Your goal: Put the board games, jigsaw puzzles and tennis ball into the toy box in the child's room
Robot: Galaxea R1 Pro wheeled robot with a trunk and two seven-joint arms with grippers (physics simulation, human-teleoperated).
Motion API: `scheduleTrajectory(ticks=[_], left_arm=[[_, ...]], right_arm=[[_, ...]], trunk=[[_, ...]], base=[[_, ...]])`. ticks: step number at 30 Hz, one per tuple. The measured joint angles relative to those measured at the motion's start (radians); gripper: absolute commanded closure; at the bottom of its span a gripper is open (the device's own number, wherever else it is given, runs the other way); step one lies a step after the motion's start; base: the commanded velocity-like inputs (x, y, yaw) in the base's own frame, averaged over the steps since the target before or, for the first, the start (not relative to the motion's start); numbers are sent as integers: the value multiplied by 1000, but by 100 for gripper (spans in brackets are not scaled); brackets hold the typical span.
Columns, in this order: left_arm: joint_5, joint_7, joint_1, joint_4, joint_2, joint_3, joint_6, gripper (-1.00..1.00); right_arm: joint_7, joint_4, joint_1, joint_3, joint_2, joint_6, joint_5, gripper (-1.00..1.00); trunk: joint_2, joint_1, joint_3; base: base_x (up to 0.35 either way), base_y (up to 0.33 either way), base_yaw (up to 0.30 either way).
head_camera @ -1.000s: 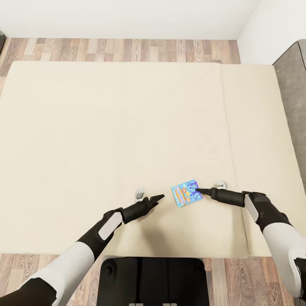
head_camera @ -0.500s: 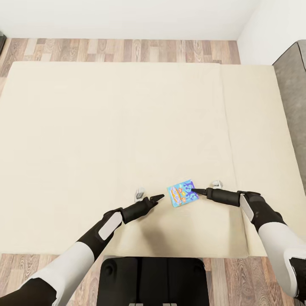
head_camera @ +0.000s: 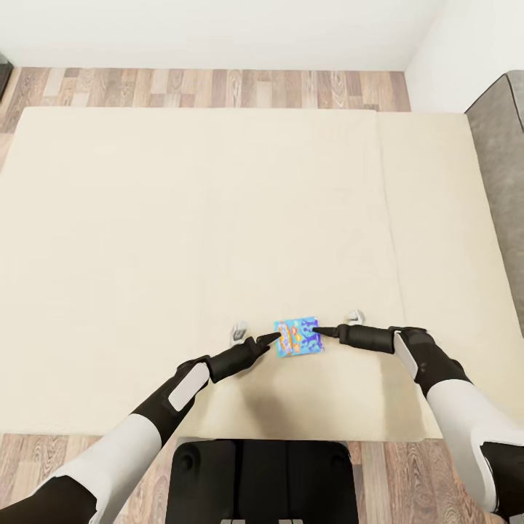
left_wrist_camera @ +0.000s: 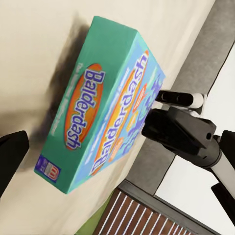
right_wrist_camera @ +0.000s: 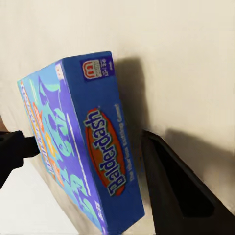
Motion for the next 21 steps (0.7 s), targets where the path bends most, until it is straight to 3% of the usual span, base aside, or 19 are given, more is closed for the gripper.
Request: scheduleTrajectory(ticks=[7,21], left_arm=[[-3,0,0,0,1,0,-1,-100],[-5,1,1,0,2,-1,-1,-100]], right_arm=[[-6,-12,2,53,30,4,-1,-100],[-4,-22,2,87,19,2,2,-100]], trunk=[[0,-1,0],[0,0,0]], base=[[0,0,0],[0,0,0]])
